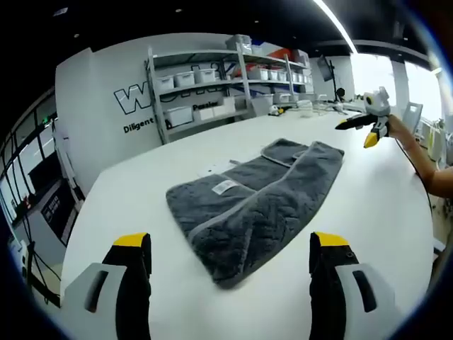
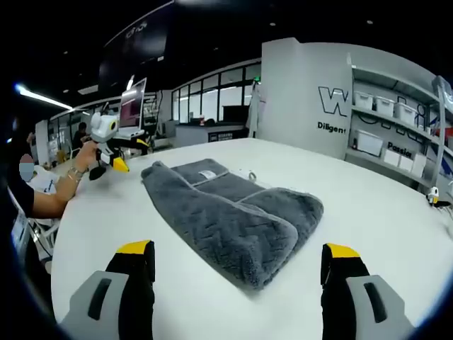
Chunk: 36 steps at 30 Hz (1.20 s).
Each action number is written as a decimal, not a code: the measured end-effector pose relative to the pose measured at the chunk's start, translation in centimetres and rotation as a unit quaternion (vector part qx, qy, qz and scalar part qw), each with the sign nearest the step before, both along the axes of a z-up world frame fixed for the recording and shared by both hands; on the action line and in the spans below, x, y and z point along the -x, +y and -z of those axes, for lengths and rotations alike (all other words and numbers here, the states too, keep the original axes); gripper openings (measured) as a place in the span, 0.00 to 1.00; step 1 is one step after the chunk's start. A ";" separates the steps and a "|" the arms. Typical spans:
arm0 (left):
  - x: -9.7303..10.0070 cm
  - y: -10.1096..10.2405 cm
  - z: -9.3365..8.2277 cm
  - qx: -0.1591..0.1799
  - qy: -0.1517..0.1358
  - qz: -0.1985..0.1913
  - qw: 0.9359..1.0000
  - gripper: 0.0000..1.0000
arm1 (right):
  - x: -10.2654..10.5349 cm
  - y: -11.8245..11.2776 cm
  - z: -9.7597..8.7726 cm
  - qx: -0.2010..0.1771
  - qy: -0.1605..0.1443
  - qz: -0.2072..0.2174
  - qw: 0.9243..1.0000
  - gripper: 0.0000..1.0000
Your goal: Open the folded towel by lifting each exposed corner and separating the folded layers until the towel lies flat within the target outline without major curled edges
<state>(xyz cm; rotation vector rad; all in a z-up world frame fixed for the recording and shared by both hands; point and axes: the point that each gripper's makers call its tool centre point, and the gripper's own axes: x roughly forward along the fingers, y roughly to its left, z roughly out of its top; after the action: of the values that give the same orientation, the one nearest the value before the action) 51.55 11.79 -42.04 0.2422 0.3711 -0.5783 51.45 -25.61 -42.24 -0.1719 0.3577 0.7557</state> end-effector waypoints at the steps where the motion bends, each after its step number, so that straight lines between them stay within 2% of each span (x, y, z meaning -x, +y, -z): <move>1: -0.1 -0.1 -0.1 0.010 -0.001 -0.002 1.000 0.88 | -0.3 0.1 -0.4 -0.008 -0.017 -0.001 1.000 0.99; 4: -0.2 -0.1 0.0 0.016 -0.003 -0.001 1.000 0.83 | -0.8 -0.1 -0.5 -0.009 -0.025 0.008 1.000 0.95; 6: -0.6 0.5 0.2 0.010 -0.007 -0.016 1.000 0.82 | -1.2 -0.3 -0.3 -0.010 -0.030 0.016 0.999 0.88; 9: -1.2 1.0 0.5 0.015 -0.010 -0.027 0.999 0.79 | -1.9 -0.5 -0.2 -0.037 -0.036 0.038 0.998 0.76; 13: -2.0 1.4 1.2 0.012 -0.014 -0.033 0.999 0.73 | -2.6 -1.0 0.2 -0.036 -0.044 0.054 0.997 0.59; 15: -2.3 1.6 1.4 0.014 -0.015 -0.039 0.999 0.71 | -2.8 -1.3 0.2 -0.041 -0.044 0.061 0.996 0.55; 19: -3.4 2.6 1.9 0.025 -0.024 -0.065 0.997 0.57 | -3.3 -1.8 0.2 -0.052 -0.043 0.074 0.995 0.44; 22: -3.8 3.1 2.8 0.022 -0.015 -0.074 0.997 0.49 | -3.8 -2.1 0.6 -0.056 -0.046 0.086 0.994 0.35; 27: -4.5 3.5 3.0 0.034 -0.019 -0.084 0.996 0.43 | -4.7 -2.0 1.9 -0.055 -0.032 0.098 0.993 0.33; 30: -4.8 3.0 3.8 0.047 -0.002 -0.079 0.996 0.39 | -5.5 -1.8 2.2 -0.060 -0.026 0.101 0.993 0.30; 33: -5.0 2.6 4.3 0.047 0.007 -0.072 0.996 0.37 | -6.4 -1.7 2.2 -0.059 -0.024 0.107 0.992 0.26; 36: -4.8 2.1 4.4 0.052 0.010 -0.063 0.997 0.33 | -7.1 -1.3 3.1 -0.063 -0.006 0.108 0.992 0.25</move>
<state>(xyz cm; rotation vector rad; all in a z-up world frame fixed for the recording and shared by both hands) 56.38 13.91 -46.43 0.1116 0.3721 -0.4752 58.54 -26.91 -45.30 -0.0180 0.3107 0.5609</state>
